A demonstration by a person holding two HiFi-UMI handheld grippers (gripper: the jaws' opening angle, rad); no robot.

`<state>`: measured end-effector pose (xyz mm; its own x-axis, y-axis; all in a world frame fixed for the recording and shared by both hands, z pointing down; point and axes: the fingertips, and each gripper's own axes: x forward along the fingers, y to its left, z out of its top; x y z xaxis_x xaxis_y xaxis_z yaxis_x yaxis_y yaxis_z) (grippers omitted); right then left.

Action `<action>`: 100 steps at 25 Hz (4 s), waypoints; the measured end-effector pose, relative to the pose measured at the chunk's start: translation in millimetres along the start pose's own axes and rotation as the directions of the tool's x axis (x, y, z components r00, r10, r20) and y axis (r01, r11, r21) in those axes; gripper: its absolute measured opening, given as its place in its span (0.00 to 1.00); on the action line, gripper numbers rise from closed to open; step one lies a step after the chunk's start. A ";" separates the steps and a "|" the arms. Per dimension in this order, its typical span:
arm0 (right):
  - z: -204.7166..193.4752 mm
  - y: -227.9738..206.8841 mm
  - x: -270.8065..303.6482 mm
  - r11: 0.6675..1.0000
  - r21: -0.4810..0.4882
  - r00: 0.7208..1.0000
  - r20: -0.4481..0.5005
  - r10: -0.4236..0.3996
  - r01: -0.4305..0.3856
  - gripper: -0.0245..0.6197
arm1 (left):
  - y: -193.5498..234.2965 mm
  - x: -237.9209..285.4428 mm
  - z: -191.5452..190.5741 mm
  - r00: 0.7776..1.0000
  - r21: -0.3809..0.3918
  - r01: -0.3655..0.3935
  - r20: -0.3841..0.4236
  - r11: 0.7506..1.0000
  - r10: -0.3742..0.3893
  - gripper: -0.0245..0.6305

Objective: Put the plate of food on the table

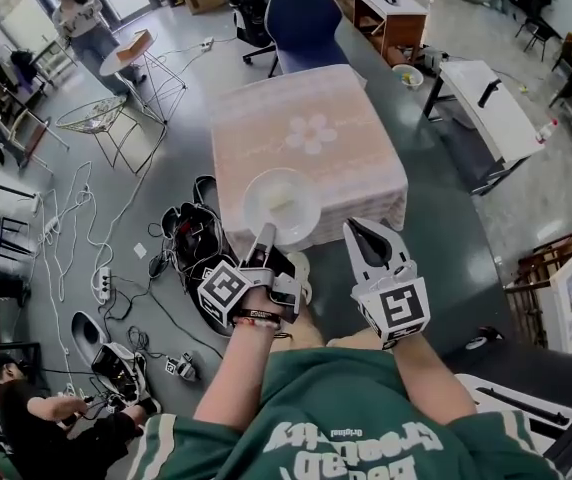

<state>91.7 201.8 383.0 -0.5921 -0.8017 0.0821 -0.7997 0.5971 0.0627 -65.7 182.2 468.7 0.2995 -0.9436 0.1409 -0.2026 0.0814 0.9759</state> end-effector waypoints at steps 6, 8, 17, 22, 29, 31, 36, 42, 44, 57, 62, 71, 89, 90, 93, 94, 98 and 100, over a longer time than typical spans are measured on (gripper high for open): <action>-3.5 -19.3 34.7 1.000 0.011 1.000 -0.021 -0.011 0.011 0.06 | 4.5 33.4 13.1 1.000 -0.008 -0.019 -0.021 1.000 0.018 0.08; -7.0 -26.7 45.0 1.000 0.020 0.999 -0.039 -0.019 0.020 0.06 | 6.8 45.4 18.5 0.999 -0.014 -0.026 -0.026 1.000 0.025 0.08; -20.7 -54.6 111.2 0.998 0.040 0.996 -0.088 -0.035 0.039 0.06 | 18.4 110.7 55.6 0.998 -0.041 -0.038 -0.049 0.998 0.036 0.08; -24.7 -73.7 156.8 0.997 0.061 0.993 -0.106 -0.049 0.055 0.06 | 22.3 149.3 82.4 0.996 -0.042 -0.059 -0.072 0.997 0.056 0.08; -28.7 -104.0 237.0 0.994 0.065 0.986 -0.149 -0.080 0.091 0.06 | 26.9 222.0 129.2 0.991 -0.025 -0.074 -0.117 0.997 0.071 0.08; -30.8 -111.4 256.7 0.993 0.071 0.983 -0.161 -0.086 0.098 0.06 | 25.1 240.1 140.8 0.989 -0.030 -0.071 -0.132 0.997 0.066 0.08; -26.1 -128.0 294.9 0.987 0.048 0.977 -0.154 -0.145 0.155 0.06 | 28.7 277.6 162.8 0.986 -0.050 -0.059 -0.158 0.997 0.051 0.08; -23.7 -138.4 319.8 0.985 0.030 0.973 -0.163 -0.165 0.172 0.06 | 31.6 303.5 175.0 0.983 -0.082 -0.052 -0.181 0.995 0.036 0.08; -24.3 -141.3 327.5 0.984 0.032 0.970 -0.173 -0.169 0.177 0.06 | 31.3 310.1 177.9 0.982 -0.087 -0.048 -0.189 0.995 0.031 0.08; -17.6 -164.4 357.6 0.989 0.021 0.979 -0.145 -0.141 0.145 0.06 | 28.3 343.0 177.1 0.984 -0.103 -0.035 -0.179 0.994 0.016 0.08; -23.7 -177.5 367.1 0.993 0.050 0.985 -0.143 -0.101 0.109 0.06 | 41.2 354.2 165.5 0.986 -0.117 -0.068 -0.162 0.991 0.049 0.08; -49.8 -206.6 394.0 0.995 0.091 0.984 -0.175 -0.015 0.031 0.06 | 68.3 391.7 148.3 0.986 -0.130 -0.122 -0.132 0.984 0.105 0.08; -109.8 -261.7 469.5 0.988 0.146 0.970 -0.232 0.073 -0.039 0.06 | 137.5 483.3 157.6 0.973 -0.107 -0.222 -0.092 0.969 0.213 0.08; -114.6 -264.3 471.3 0.988 0.147 0.968 -0.241 0.073 -0.037 0.06 | 141.7 486.6 157.8 0.972 -0.111 -0.227 -0.091 0.968 0.217 0.08; -126.4 -271.5 476.9 0.987 0.159 0.962 -0.262 0.073 -0.032 0.06 | 156.6 495.9 157.5 0.965 -0.111 -0.254 -0.096 0.961 0.244 0.08; -129.6 -273.0 478.7 0.986 0.162 0.961 -0.267 0.074 -0.031 0.06 | 161.5 498.7 158.1 0.963 -0.108 -0.262 -0.097 0.959 0.252 0.08; -140.2 -278.9 482.9 0.986 0.166 0.956 -0.285 0.071 -0.023 0.06 | 181.5 507.2 158.1 0.952 -0.111 -0.300 -0.103 0.948 0.289 0.09; -144.5 -283.3 484.3 0.985 0.173 0.953 -0.295 0.067 -0.015 0.06 | 191.7 509.1 153.1 0.935 -0.091 -0.343 -0.129 0.935 0.330 0.09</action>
<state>45.8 -351.5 548.7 -0.5884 -0.7160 0.3757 -0.7957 0.5953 -0.1116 -94.7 -331.8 701.9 0.3335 -0.8141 0.4754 -0.2074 0.4285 0.8794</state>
